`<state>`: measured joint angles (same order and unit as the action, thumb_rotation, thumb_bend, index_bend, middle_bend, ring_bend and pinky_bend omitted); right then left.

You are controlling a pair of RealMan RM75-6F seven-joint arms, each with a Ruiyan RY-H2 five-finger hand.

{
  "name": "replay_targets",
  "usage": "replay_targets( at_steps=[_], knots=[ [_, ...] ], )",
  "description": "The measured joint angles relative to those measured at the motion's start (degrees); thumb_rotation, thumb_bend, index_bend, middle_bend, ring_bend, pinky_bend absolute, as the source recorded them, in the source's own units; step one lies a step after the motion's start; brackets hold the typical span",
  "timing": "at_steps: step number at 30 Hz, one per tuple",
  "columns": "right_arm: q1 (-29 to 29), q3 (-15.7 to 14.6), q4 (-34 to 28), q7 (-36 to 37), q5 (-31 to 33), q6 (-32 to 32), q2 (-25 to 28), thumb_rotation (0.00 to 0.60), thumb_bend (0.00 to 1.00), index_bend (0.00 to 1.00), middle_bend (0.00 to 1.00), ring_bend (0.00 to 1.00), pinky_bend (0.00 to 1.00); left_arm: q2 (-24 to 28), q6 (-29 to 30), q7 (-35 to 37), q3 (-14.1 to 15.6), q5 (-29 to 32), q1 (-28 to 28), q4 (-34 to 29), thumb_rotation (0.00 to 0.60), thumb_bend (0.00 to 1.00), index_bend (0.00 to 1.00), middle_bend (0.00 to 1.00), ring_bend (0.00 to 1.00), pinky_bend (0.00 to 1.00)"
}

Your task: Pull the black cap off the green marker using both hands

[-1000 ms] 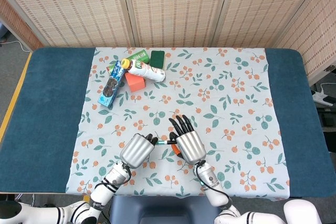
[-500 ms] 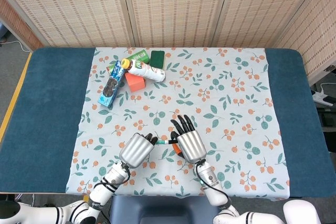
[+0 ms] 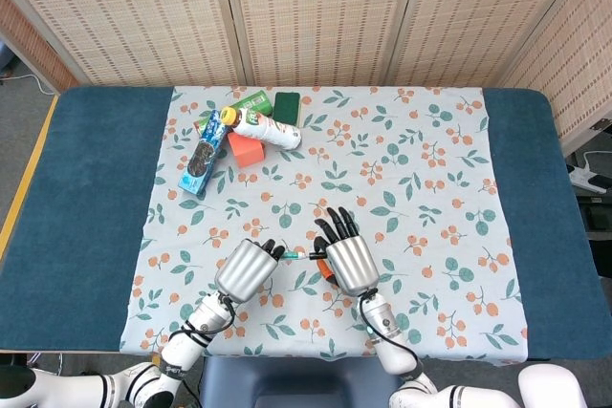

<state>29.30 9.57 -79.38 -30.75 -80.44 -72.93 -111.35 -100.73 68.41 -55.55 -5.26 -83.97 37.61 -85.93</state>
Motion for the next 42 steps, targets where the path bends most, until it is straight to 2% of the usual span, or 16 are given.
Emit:
replay_targets(
  at_steps=[8,14,18,21,23,26,27,31,33,35,38,42],
  knots=[
    [-1.0,0.1,-0.4,0.0,0.3,-0.8,2.8,0.600,0.55,0.86,0.18,0.00,0.00,1.3,-0.4,2.1,0.4,0.7,-0.6,2.5,0.600,0.43,0.74,0.86,0.84,0.99],
    [-2.6,-1.7,0.9,1.4,2.3,0.4,4.4,0.600,0.55,0.86,0.18,0.00,0.00,1.4,-1.4,5.4,1.8,1.4,-1.4,7.2,0.600,0.43,0.69,0.80,0.84,0.99],
    [-3.2,-3.1,3.0,2.5,2.8,1.5,4.0,0.600,0.55,0.81,0.18,0.00,0.00,0.6,-2.6,8.7,3.0,1.9,-2.2,11.6,0.600,0.44,0.66,0.76,0.84,0.99],
    [-3.3,-3.9,4.6,3.5,2.2,1.8,3.5,0.600,0.55,0.67,0.18,0.00,0.00,0.0,-3.2,10.7,4.0,2.0,-2.7,14.0,0.600,0.43,0.58,0.69,0.84,0.98],
    [-3.4,-4.3,5.3,3.4,2.1,2.2,3.4,0.600,0.55,0.49,0.16,0.00,0.00,-0.2,-3.8,10.2,4.3,2.3,-2.9,14.4,0.600,0.43,0.49,0.62,0.83,0.98],
    [-3.5,-4.4,5.2,1.3,3.3,3.1,3.4,0.600,0.55,0.31,0.10,0.00,0.00,-0.3,-4.6,8.8,4.5,2.7,-3.0,14.1,0.600,0.43,0.38,0.52,0.82,0.98],
    [-3.5,-4.4,5.1,0.5,3.8,3.4,3.4,0.600,0.55,0.27,0.09,0.00,0.00,-0.3,-4.8,8.6,4.5,2.8,-3.0,13.9,0.600,0.43,0.35,0.50,0.82,0.98],
    [-3.9,-4.3,3.9,-2.2,5.9,4.3,3.8,0.600,0.55,0.22,0.08,0.00,0.00,0.0,-4.8,8.2,4.6,2.7,-3.1,13.2,0.600,0.43,0.29,0.43,0.82,0.98],
    [-4.0,-4.2,3.4,-3.0,6.8,4.7,4.0,0.600,0.54,0.16,0.05,0.00,0.00,0.2,-5.0,7.9,4.7,2.8,-3.1,12.8,0.600,0.43,0.25,0.39,0.82,0.98],
    [-4.1,-4.0,2.4,-4.3,7.9,4.9,4.4,0.600,0.52,0.10,0.04,0.00,0.00,0.4,-5.1,7.5,4.6,3.0,-3.2,12.2,0.600,0.42,0.22,0.32,0.80,0.97],
    [-4.4,-3.8,0.1,-4.8,8.1,4.6,5.4,0.600,0.48,0.07,0.03,0.00,0.00,1.0,-4.9,7.3,4.5,3.2,-3.3,10.6,0.600,0.41,0.16,0.21,0.78,0.97],
    [-5.0,-3.9,-3.6,-4.0,6.3,2.4,7.5,0.600,0.42,0.03,0.03,0.00,0.00,2.6,-3.8,8.0,4.4,2.4,-3.6,7.1,0.600,0.39,0.06,0.09,0.68,0.90]
  ],
)
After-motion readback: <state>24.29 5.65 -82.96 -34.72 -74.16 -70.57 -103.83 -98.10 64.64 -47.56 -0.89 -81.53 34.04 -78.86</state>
